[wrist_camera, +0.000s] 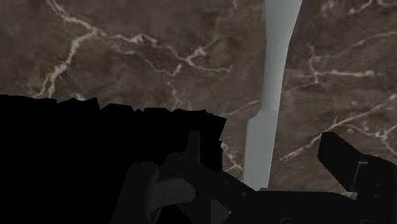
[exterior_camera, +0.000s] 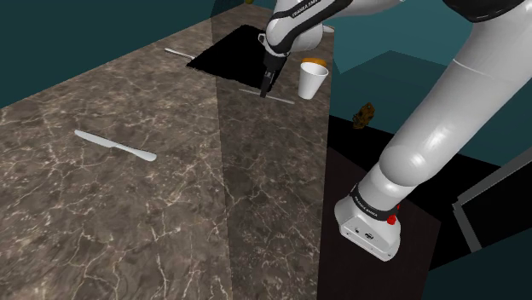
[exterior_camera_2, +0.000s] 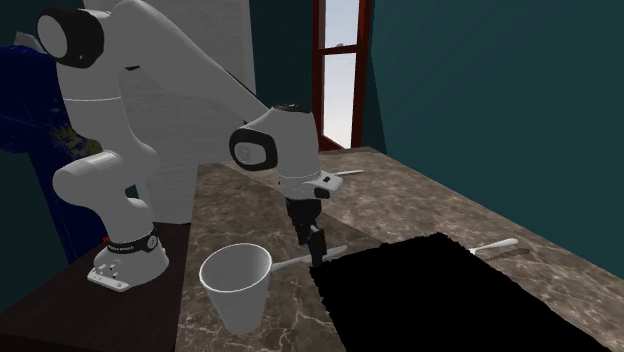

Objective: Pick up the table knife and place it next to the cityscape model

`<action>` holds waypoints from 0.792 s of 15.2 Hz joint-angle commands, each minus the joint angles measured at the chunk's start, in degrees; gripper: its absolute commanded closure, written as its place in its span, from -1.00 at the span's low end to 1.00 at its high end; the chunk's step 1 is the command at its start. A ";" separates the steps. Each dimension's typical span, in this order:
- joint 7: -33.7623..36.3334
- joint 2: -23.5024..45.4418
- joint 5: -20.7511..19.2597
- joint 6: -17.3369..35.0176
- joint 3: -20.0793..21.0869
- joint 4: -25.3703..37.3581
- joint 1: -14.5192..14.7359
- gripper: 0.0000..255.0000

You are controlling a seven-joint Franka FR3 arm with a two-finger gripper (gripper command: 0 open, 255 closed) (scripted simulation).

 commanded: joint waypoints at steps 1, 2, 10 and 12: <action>0.10 -1.35 -0.07 -1.79 0.00 0.44 0.01 -1.00; 0.13 -2.67 -0.12 -3.62 -0.03 0.96 -0.01 -1.00; 0.19 -4.85 -0.21 -6.93 -0.07 2.08 -0.05 -1.00; 0.19 -4.85 -0.21 -6.93 -0.07 2.08 -0.05 -1.00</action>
